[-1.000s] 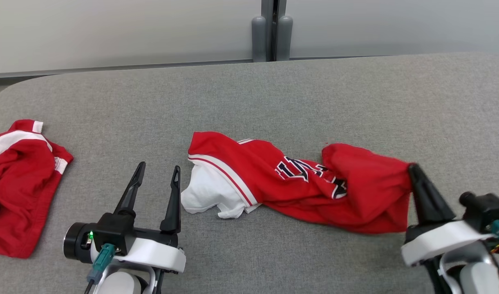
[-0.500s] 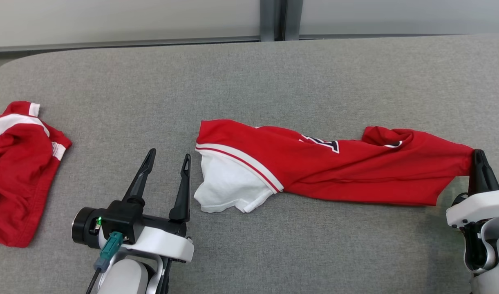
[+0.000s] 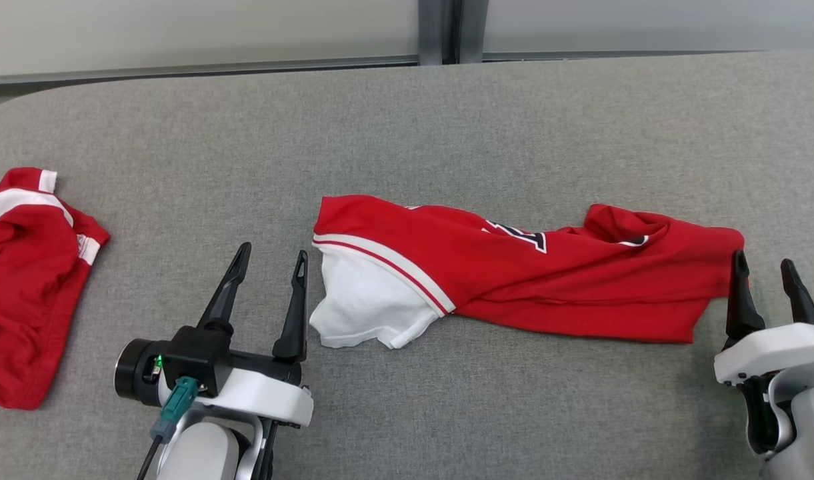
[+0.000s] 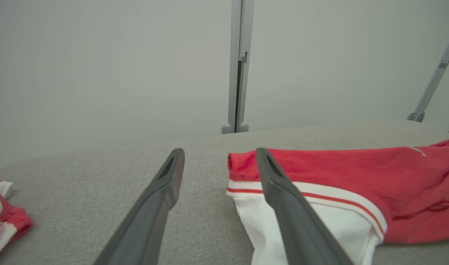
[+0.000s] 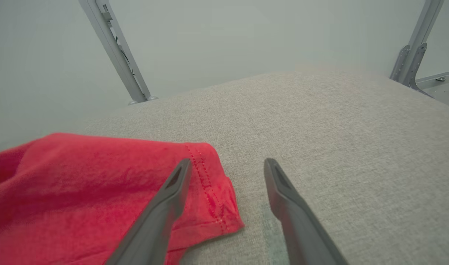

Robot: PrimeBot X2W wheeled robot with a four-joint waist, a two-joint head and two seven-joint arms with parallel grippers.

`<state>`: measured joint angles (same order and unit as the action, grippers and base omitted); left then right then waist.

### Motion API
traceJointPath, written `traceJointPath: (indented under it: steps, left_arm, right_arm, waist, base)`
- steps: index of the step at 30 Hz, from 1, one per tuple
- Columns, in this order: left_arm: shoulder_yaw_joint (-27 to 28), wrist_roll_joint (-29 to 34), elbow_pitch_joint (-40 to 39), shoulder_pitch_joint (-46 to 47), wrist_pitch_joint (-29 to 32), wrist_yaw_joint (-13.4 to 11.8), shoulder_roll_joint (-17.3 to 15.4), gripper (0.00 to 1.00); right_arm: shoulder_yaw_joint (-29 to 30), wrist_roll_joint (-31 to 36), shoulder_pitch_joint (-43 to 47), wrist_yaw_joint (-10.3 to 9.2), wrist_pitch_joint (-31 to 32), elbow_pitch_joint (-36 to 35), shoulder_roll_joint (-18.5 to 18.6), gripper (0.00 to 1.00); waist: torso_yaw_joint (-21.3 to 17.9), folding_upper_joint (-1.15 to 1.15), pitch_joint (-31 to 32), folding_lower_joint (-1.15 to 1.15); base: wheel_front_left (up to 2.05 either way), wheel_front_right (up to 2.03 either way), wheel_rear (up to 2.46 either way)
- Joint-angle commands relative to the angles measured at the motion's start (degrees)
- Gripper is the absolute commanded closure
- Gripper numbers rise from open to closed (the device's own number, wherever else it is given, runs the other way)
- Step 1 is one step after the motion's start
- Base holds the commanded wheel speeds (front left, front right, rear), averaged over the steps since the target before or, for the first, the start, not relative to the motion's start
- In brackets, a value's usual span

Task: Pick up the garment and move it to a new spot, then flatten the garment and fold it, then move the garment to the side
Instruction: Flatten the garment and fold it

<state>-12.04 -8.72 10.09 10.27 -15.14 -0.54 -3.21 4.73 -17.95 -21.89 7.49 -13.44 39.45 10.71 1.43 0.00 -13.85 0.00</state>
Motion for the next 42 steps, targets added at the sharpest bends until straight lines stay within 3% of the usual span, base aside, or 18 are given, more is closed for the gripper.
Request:
traceJointPath:
  steps: [1,10,18,36,39,42]
  left_arm:
    - [0.35,0.28,0.12,-0.39,0.01,0.16,-0.21,0.00]
    - [1.51,0.65,0.29,-2.49,0.01,0.39,-0.36,0.00]
    - [2.03,0.94,1.08,-4.88,0.01,0.36,-1.10,0.00]
    - [1.79,0.03,2.33,-6.55,0.01,0.02,-1.34,0.00]
    - [0.89,0.36,3.10,-5.99,0.01,0.75,-1.43,0.00]
    - [-1.09,-0.69,5.44,-4.71,0.92,3.04,-1.12,0.00]
  right_arm:
    - [-0.23,0.68,0.97,0.02,-0.73,-1.45,0.66,0.00]
    - [-3.23,8.84,8.20,0.02,-1.72,-19.48,-1.45,0.00]
    - [-7.97,11.38,16.78,0.01,3.08,-30.63,-4.34,0.00]
    - [-7.74,10.52,21.33,0.02,6.29,-35.88,-6.40,0.00]
    - [-7.99,10.37,21.01,0.02,6.25,-35.82,-6.50,0.00]
    - [-8.37,10.28,20.54,0.02,6.35,-35.70,-6.61,0.00]
  waist:
    - [-0.34,0.00,0.53,0.00]
    - [-1.56,0.00,3.01,0.00]
    - [-1.72,0.00,5.67,0.00]
    - [-1.45,0.00,7.09,0.00]
    - [-1.43,0.00,6.91,0.00]
    - [-1.42,0.00,6.50,0.00]
  base:
    - [0.00,0.00,0.00]
    - [0.00,0.00,0.00]
    - [0.00,0.00,0.00]
    - [0.00,0.00,0.00]
    - [0.00,0.00,0.00]
    - [0.00,0.00,0.00]
